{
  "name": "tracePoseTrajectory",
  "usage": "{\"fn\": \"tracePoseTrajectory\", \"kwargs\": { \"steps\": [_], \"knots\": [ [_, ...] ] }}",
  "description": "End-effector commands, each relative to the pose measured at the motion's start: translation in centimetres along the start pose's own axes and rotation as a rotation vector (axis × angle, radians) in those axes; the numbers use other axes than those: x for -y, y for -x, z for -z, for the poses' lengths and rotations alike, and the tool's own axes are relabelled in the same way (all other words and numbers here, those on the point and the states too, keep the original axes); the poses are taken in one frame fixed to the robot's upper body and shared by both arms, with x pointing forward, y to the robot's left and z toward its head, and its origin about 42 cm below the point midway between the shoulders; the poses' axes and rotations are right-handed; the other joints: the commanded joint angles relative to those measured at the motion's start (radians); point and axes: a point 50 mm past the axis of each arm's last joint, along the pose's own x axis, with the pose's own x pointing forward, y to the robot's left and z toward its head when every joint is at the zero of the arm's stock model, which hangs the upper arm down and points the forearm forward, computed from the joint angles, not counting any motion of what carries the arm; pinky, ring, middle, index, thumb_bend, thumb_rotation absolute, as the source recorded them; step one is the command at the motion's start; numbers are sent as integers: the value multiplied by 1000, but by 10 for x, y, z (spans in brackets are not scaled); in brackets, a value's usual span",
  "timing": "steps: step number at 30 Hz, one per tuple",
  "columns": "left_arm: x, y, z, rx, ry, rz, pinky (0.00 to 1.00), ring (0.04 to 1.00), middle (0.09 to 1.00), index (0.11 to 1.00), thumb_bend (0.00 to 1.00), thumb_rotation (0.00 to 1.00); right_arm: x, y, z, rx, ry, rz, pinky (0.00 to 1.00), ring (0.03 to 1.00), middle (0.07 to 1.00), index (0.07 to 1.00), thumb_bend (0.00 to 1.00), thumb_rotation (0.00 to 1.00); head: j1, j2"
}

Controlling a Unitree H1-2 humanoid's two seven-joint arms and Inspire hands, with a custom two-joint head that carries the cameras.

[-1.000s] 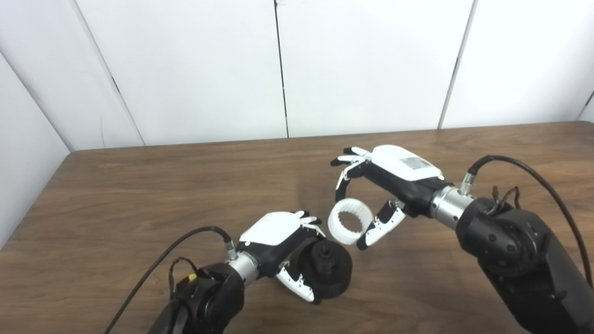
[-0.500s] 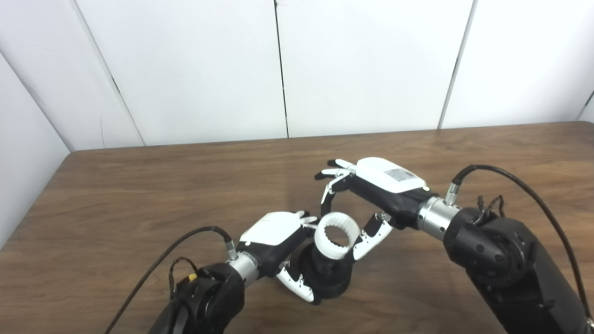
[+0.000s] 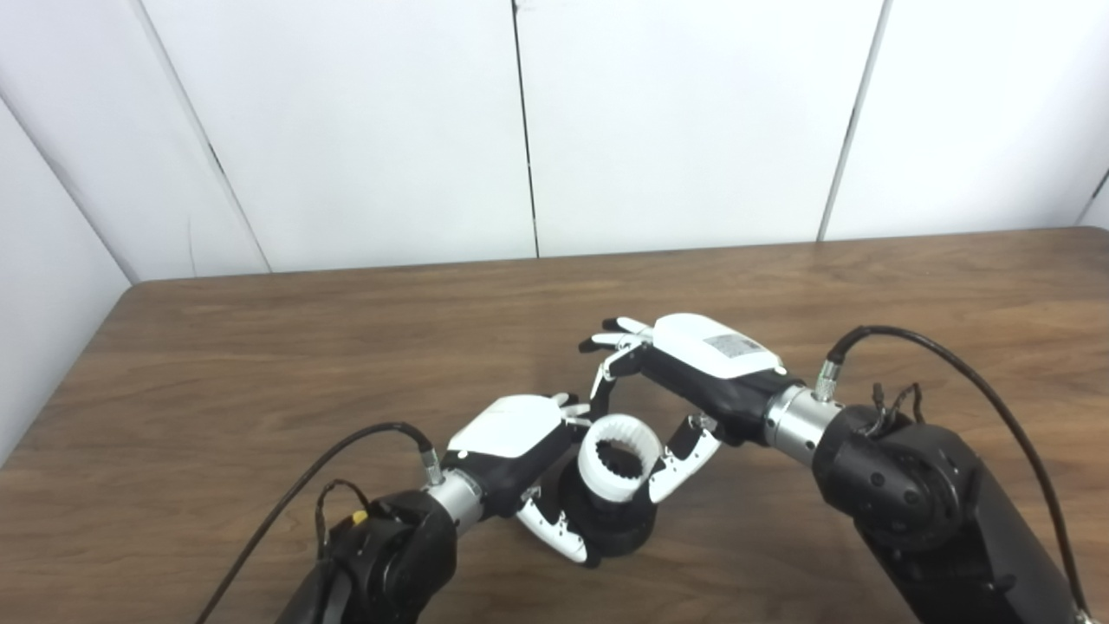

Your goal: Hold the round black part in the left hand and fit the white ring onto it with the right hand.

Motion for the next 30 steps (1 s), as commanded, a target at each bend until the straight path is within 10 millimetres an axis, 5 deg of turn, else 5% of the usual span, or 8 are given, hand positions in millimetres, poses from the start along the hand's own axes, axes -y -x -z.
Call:
{"fn": "tracePoseTrajectory", "kwargs": {
  "steps": [1,30],
  "knots": [
    [-25,-2,-8,29,-32,-77,1000,1000,948,715,966,258,11,-3,-5,35,33,54,850,984,905,495,519,148,2,0],
    [-25,-2,-13,48,-57,-87,1000,1000,944,716,959,265,-14,-3,-6,23,19,0,893,999,916,496,517,150,6,1]
  ]
}}
